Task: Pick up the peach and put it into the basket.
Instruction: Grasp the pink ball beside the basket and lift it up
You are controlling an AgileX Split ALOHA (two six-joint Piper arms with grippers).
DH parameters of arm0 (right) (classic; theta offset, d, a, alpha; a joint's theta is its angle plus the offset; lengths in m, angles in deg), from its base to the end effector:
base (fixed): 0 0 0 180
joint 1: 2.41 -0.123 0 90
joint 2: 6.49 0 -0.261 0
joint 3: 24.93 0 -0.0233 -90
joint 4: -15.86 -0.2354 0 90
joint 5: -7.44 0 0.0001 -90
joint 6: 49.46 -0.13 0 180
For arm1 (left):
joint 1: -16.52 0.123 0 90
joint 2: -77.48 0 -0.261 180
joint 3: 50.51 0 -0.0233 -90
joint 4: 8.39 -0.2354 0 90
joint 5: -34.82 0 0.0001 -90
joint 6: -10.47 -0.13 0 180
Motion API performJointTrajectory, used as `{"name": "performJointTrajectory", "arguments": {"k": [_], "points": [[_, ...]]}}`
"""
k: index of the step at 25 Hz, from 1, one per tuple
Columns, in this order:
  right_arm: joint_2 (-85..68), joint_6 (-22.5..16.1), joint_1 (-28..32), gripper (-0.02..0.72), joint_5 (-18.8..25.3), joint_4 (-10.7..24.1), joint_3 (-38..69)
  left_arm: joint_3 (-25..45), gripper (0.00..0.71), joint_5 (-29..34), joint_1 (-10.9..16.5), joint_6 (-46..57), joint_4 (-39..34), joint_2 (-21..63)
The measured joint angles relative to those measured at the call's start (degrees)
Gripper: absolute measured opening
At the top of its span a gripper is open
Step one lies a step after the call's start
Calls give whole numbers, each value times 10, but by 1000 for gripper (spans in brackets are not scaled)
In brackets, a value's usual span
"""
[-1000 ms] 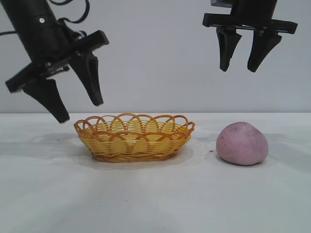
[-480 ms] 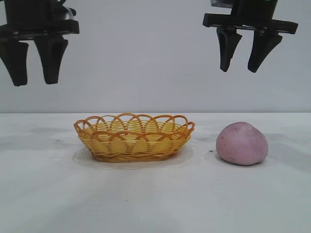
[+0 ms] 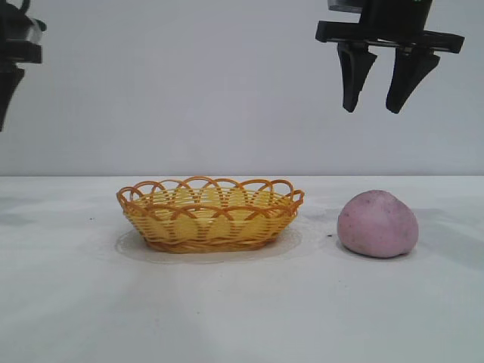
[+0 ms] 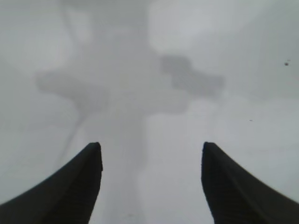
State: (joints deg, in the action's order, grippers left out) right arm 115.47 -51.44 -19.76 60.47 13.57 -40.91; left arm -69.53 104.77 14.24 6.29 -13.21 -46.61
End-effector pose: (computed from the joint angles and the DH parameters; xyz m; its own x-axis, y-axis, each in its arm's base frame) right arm 0.3971 0.1284 0.1807 -0.9076 -0.2222 -0.3562 -0.2563 0.9653 0.0508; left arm 0.3910 -0.0053 0.1713 -0.9869 0.1407 -0.0795 0.1338 0.9872 0.0872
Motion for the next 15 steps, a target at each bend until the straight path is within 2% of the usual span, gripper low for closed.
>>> {"name": "performJointTrajectory", "arguments": {"k": [8, 11, 15], "points": [[0, 0, 0, 384, 0, 13, 0, 38, 410, 1, 0, -7, -7, 77], [0, 0, 0, 384, 0, 13, 0, 85, 410, 1, 0, -9, -7, 127], [0, 0, 0, 384, 0, 13, 0, 182, 410, 1, 0, -9, 0, 219]]}}
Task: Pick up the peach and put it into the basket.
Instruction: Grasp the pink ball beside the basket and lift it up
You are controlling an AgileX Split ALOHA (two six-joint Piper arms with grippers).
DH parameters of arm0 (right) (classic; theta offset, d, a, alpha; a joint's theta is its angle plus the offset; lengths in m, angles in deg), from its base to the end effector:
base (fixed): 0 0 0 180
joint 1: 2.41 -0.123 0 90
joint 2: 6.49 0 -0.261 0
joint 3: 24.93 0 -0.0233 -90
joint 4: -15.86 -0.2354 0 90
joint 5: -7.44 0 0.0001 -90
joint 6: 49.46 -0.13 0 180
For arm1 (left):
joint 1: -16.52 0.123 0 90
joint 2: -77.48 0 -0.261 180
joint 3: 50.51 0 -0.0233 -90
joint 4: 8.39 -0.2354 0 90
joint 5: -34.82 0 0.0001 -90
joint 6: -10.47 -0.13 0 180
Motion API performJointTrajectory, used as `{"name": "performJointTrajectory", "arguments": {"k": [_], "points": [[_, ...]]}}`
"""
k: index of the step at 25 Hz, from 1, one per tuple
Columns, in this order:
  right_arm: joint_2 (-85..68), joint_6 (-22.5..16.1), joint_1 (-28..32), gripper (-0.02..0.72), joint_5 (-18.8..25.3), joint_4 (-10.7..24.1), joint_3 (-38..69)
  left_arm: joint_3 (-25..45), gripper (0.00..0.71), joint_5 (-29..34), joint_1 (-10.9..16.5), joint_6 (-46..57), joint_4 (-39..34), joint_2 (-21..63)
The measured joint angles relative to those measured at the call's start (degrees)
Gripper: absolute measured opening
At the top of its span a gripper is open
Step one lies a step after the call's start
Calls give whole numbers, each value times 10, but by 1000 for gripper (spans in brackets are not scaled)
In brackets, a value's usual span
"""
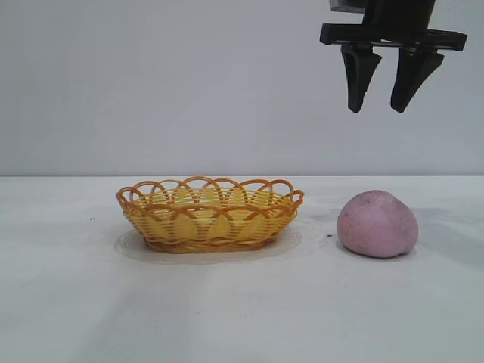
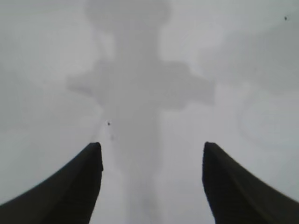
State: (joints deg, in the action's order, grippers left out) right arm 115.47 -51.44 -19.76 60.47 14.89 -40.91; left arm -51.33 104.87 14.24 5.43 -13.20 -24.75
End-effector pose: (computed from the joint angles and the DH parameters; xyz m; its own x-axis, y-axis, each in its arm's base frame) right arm 0.3978 0.1261 0.1806 -0.9038 -0.2355 -0.3573 -0.2626 0.9645 0.0286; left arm 0.3101 -0.0021 0.2262 -0.9780 0.1551 -0.1395 0.1427 0.9852 0.0948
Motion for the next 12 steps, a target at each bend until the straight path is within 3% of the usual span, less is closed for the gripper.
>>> {"name": "performJointTrajectory", "arguments": {"k": [12], "points": [[0, 0, 0, 384, 21, 3, 0, 276, 410, -14, 0, 0, 25, 316]]}}
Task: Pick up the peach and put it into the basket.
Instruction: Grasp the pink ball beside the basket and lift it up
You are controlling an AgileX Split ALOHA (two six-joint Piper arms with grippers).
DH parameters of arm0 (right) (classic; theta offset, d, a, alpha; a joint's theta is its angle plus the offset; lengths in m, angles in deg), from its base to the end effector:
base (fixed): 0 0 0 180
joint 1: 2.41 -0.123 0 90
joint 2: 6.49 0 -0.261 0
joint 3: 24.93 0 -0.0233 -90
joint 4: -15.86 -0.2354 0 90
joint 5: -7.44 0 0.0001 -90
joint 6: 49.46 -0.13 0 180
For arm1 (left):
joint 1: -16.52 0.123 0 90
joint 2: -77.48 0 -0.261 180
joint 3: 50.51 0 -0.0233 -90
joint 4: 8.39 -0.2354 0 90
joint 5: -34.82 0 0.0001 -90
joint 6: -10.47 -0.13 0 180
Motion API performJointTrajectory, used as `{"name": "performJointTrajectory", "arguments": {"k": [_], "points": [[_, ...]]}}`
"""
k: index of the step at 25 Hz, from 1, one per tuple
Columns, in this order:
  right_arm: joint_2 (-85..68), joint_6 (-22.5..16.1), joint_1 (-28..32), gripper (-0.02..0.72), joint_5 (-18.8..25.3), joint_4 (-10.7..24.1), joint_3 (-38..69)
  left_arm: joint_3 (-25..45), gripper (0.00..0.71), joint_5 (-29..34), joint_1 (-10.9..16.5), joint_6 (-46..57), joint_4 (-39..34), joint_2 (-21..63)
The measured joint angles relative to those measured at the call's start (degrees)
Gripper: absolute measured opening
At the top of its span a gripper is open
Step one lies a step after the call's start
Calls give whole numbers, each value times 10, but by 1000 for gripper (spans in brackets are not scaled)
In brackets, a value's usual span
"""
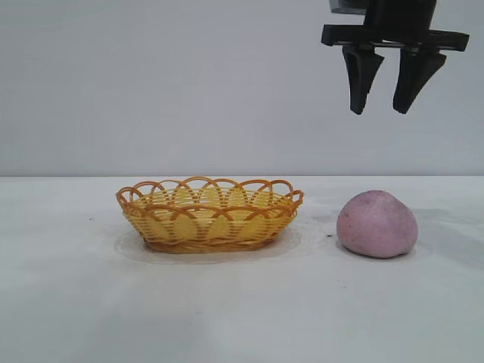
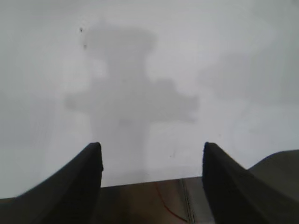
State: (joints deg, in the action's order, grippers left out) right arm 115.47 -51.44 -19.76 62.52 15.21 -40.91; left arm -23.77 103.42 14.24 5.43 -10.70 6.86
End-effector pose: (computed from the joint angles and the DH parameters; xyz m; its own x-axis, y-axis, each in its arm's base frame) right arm 0.3938 0.1243 0.1790 -0.9144 -0.2427 -0.3240 -0.2638 0.9643 0.0221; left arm 0.1813 -0.0023 0.2361 -0.9610 0.1408 -0.2379 0.1298 0.9897 0.0611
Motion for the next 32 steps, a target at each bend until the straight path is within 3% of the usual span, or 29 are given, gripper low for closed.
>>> {"name": "performJointTrajectory", "arguments": {"k": [10, 22, 32], "points": [[0, 0, 0, 384, 21, 28, 0, 153, 410, -8, 0, 0, 36, 266], [0, 0, 0, 384, 50, 30, 0, 216, 410, -43, 0, 5, 47, 597], [-36, 0, 0, 384, 72, 33, 0, 216, 410, -44, 0, 7, 45, 631]]}}
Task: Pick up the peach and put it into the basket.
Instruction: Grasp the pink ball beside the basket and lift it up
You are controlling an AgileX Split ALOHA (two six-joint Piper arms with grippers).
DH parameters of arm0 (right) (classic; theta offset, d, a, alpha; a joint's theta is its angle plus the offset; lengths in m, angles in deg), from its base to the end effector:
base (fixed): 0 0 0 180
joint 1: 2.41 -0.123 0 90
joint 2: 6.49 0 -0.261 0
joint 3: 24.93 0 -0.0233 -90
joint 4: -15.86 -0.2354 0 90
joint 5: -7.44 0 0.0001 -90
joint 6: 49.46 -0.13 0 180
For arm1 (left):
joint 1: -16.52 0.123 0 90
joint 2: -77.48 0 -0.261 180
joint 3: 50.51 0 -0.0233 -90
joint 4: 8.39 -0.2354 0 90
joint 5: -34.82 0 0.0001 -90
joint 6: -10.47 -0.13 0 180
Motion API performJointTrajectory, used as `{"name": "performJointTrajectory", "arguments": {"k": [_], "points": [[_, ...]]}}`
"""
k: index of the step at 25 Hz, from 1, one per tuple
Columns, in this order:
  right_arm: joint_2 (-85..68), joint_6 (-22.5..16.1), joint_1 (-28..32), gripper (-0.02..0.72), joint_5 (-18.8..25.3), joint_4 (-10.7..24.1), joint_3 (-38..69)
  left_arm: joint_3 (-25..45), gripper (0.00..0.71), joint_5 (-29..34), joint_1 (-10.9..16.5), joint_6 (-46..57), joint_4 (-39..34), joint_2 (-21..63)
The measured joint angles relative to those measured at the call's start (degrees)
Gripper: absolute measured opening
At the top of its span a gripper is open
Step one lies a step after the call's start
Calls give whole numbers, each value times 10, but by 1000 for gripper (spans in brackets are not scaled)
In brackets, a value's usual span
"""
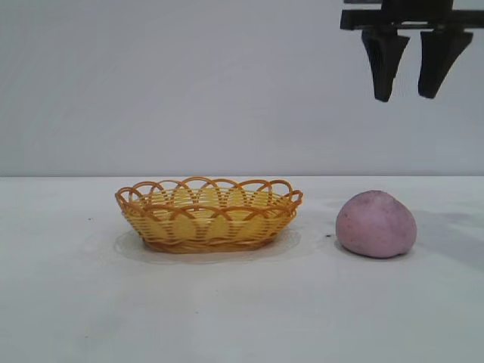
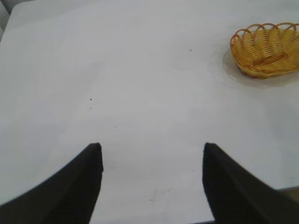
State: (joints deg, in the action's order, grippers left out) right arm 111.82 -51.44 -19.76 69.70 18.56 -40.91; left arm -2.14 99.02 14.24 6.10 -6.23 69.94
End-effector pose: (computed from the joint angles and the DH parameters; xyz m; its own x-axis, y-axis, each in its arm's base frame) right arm 0.3769 0.1121 0.2000 -0.9236 -0.2754 -0.2667 -0.2757 0.9605 -0.0368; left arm 0.0353 -0.0058 0.2433 -0.4960 0.0796 -0.8647 0.0989 0.9945 0.0348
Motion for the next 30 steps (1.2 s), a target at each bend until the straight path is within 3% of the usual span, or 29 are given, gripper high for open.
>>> {"name": "performJointTrajectory", "arguments": {"k": [5, 16, 26, 27, 30], "points": [[-12, 0, 0, 384, 14, -3, 0, 0, 410, 0, 0, 0, 0, 0], [-15, 0, 0, 384, 77, -42, -1, 0, 410, 0, 0, 0, 0, 0], [-16, 0, -47, 384, 82, -44, -1, 0, 410, 0, 0, 0, 0, 1], [-16, 0, -55, 326, 82, -43, -1, 0, 410, 0, 0, 0, 0, 1], [-16, 0, -74, 329, 82, -36, -1, 0, 410, 0, 0, 0, 0, 1]]}}
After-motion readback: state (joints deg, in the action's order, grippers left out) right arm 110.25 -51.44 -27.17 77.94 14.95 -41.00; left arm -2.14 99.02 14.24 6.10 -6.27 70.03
